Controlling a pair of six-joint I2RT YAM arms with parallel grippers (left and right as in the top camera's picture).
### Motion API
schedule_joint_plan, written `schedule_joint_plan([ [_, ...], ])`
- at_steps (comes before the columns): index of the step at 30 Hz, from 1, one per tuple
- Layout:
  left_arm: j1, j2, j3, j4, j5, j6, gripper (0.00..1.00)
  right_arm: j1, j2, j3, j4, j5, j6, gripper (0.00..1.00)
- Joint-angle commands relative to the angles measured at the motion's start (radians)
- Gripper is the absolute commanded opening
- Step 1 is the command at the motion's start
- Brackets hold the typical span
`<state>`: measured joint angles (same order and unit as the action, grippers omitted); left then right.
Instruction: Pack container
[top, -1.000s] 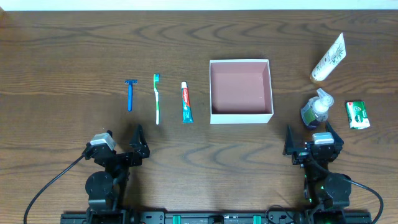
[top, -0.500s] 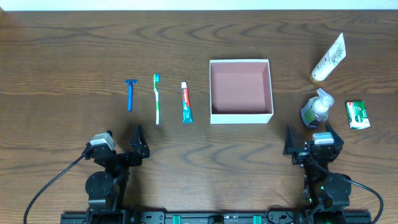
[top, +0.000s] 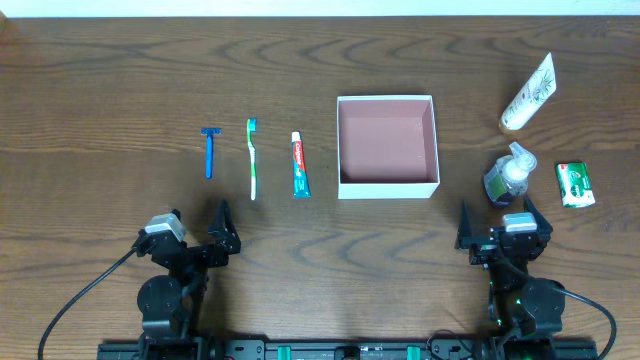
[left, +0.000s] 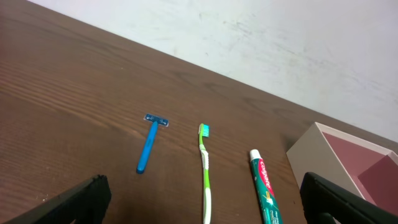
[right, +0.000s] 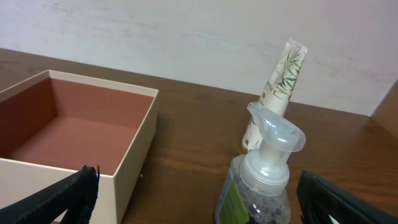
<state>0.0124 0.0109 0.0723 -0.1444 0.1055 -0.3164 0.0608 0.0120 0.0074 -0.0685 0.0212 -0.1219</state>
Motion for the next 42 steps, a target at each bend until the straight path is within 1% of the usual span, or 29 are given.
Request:
schedule_joint_plan([
  [1,0.002,-0.007,-0.029,0.002,-0.008,0.012,0.98,-0.01,-0.006,-0.002,-0.004,-0.003,-0.014,0.99],
  [3,0.002,-0.007,-0.029,0.019,-0.008,0.005,0.98,-0.01,-0.006,-0.002,-0.004,-0.003,-0.014,0.99],
  [5,0.002,-0.007,-0.029,0.054,-0.008,-0.05,0.98,-0.01,-0.006,-0.002,-0.004,-0.003,-0.014,0.99],
  [7,0.002,-0.007,-0.029,0.13,-0.006,-0.117,0.98,-0.01,-0.006,-0.002,-0.004,-0.003,-0.014,0.99],
  [8,0.002,-0.007,-0.029,0.163,0.002,-0.132,0.98,-0.01,-0.006,-0.002,-0.004,-0.003,-0.014,0.99],
  [13,0.002,-0.007,-0.009,0.292,0.049,-0.143,0.98,-0.01,-0.006,-0.002,-0.004,-0.003,-0.014,0.99],
  [17,0.002,0.008,0.08,0.278,0.139,-0.153,0.98,-0.01,-0.006,-0.002,-0.004,-0.003,-0.014,0.99],
  [20,0.002,0.073,0.19,0.186,0.221,-0.153,0.98,-0.01,-0.006,-0.002,-0.004,-0.003,-0.014,0.99],
  [23,0.002,0.201,0.361,-0.031,0.275,-0.14,0.98,-0.01,-0.006,-0.002,-0.004,-0.003,-0.014,0.99],
  [26,0.002,0.38,0.552,-0.166,0.32,-0.081,0.98,-0.01,-0.006,-0.002,-0.004,-0.003,-0.014,0.99],
  [29,0.002,0.605,0.77,-0.268,0.36,0.028,0.98,-0.01,-0.006,-0.002,-0.004,-0.003,-0.014,0.99],
  [33,0.002,0.937,1.09,-0.497,0.362,0.189,0.98,-0.01,-0.006,-0.002,-0.004,-0.003,-0.014,0.99],
  [35,0.002,1.098,1.24,-0.606,0.362,0.235,0.98,-0.01,-0.006,-0.002,-0.004,-0.003,-0.014,0.99],
  [36,0.002,1.174,1.307,-0.641,0.362,0.238,0.98,-0.01,-0.006,-0.002,-0.004,-0.003,-0.014,0.99],
  [38,0.002,1.29,1.396,-0.648,0.362,0.237,0.98,-0.01,-0.006,-0.002,-0.004,-0.003,-0.014,0.99],
  [42,0.002,1.447,1.471,-0.61,0.386,0.22,0.98,-0.01,-0.006,-0.002,-0.004,-0.003,-0.014,0.99],
])
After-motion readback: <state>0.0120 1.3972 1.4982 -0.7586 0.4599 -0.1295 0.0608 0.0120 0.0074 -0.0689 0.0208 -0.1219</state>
